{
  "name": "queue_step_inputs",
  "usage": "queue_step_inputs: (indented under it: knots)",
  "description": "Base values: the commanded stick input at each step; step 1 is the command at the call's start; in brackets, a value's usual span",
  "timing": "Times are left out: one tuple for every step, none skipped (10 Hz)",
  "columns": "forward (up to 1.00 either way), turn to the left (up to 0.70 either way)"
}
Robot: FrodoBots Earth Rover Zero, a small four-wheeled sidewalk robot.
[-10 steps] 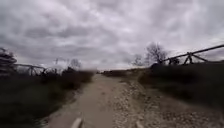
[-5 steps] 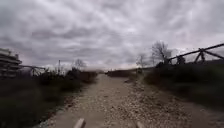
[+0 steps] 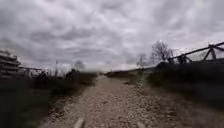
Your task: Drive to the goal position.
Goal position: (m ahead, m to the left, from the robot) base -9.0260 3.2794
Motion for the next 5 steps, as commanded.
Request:
queue_step_inputs:
  knots:
    - [0.70, 0.00]
    - [0.70, 0.00]
    - [0.70, 0.00]
    - [0.70, 0.00]
    - [0.70, 0.00]
